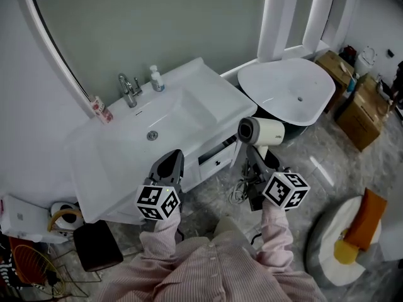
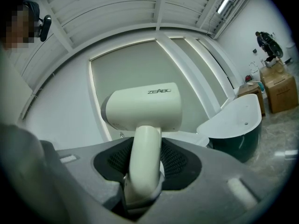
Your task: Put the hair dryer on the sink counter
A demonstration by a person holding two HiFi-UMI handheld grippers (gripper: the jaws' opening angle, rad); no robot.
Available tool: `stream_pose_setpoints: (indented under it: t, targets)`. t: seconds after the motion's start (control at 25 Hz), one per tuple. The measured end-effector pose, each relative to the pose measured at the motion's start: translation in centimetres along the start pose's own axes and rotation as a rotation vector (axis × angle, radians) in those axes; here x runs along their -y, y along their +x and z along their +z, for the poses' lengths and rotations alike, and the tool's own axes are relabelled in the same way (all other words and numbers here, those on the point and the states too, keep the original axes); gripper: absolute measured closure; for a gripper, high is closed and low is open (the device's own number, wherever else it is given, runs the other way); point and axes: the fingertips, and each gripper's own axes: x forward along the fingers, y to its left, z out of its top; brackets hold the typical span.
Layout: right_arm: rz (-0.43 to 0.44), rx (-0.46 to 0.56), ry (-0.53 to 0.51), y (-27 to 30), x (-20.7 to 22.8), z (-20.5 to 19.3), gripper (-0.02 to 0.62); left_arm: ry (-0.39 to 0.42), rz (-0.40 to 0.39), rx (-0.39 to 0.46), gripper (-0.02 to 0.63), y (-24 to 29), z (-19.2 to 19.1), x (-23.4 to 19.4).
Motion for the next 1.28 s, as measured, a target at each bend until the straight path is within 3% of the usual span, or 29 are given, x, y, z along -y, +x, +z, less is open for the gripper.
stream_pose_setpoints:
  t: [0.64,1.28]
  targets:
    - [0.061,-0.074,0.020,13.6,6.9,2.8,0.431,-0.047,0.104,-0.011,0.608,11.2,-0.2,-6.3]
    - [0.165,-0.245,0.023,29.8,14.5,5.4,0.431,-0.128,0.237,-0.036,0.607,25.3,-0.5,-12.0]
